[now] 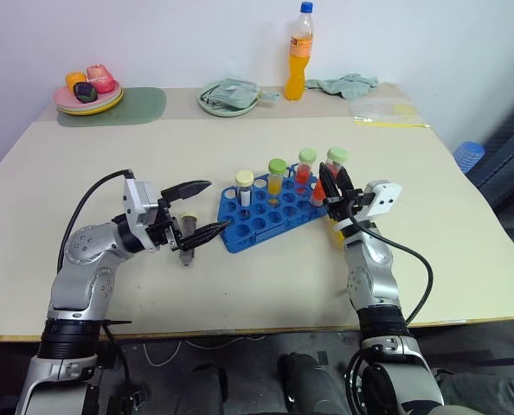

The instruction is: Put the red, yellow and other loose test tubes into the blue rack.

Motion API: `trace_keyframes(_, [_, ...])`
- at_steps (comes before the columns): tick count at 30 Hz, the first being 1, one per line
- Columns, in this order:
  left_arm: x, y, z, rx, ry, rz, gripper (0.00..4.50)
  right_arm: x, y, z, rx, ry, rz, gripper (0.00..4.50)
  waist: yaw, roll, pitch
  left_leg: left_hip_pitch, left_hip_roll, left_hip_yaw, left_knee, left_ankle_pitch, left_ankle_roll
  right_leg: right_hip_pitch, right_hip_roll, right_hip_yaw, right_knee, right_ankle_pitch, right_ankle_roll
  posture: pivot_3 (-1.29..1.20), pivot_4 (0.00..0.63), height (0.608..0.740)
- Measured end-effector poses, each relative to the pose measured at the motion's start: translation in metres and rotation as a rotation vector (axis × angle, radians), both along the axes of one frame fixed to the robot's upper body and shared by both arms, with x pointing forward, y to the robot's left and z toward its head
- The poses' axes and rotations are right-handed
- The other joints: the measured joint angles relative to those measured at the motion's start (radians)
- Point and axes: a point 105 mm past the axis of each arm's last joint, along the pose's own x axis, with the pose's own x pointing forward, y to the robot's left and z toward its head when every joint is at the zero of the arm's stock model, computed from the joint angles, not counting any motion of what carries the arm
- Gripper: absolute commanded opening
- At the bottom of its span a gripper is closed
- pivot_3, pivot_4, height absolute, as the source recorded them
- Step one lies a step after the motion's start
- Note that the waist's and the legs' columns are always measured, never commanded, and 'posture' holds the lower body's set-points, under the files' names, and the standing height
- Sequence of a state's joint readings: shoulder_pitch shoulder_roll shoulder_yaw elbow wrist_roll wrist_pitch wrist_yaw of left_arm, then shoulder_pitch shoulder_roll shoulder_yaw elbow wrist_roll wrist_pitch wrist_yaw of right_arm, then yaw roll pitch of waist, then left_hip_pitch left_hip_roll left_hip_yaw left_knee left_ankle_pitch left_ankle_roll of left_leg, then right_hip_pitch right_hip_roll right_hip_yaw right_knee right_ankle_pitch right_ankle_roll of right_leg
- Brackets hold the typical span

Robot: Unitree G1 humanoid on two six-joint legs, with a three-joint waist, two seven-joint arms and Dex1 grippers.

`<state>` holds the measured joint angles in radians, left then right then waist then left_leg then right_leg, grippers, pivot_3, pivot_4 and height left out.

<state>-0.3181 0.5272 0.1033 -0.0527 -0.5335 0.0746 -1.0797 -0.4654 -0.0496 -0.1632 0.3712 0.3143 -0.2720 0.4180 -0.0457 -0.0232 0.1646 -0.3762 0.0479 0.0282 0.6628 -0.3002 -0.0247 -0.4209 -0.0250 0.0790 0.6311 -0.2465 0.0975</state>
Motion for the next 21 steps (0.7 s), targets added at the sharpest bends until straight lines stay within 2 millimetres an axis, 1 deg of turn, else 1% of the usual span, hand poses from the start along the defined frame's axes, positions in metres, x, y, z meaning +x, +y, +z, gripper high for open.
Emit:
trace_keyframes(6, [0.0, -0.002, 0.002, -0.007, -0.003, 0.004, 4.5, 0.005, -0.001, 0.0, -0.023, -0.01, -0.009, 0.82, -0.001, 0.0, 0.0, 0.001, 0.0, 0.0, 0.0, 0.0, 0.0, 0.0, 0.0, 0.0, 0.0, 0.0, 0.0, 0.0, 0.15, 0.74])
trace_keyframes(11, [-0.002, -0.004, 0.005, -0.005, -0.017, -0.001, 4.5, 0.007, -0.004, -0.01, -0.032, 0.025, -0.013, 0.82, -0.001, 0.0, 0.0, 0.001, 0.0, 0.0, 0.0, 0.0, 0.0, 0.001, 0.0, 0.0, 0.0, 0.0, 0.0, 0.0, 0.15, 0.74])
trace_keyframes(16, [-0.002, -0.003, 0.004, -0.003, -0.013, 0.003, 4.5, 0.007, -0.004, -0.013, -0.039, 0.024, -0.018, 0.82, -0.001, 0.0, 0.0, 0.001, 0.0, 0.0, 0.0, 0.0, 0.0, 0.001, 0.0, 0.0, 0.0, 0.0, 0.0, 0.0, 0.15, 0.74])
trace_keyframes(21, [-0.002, -0.003, 0.004, -0.003, -0.013, 0.001, 4.5, 0.007, -0.002, -0.013, -0.047, 0.019, -0.005, 3.25, -0.001, 0.0, 0.0, 0.001, 0.0, 0.0, 0.0, 0.0, 0.0, 0.001, 0.0, 0.0, 0.0, 0.0, 0.0, 0.0, 0.15, 0.74])
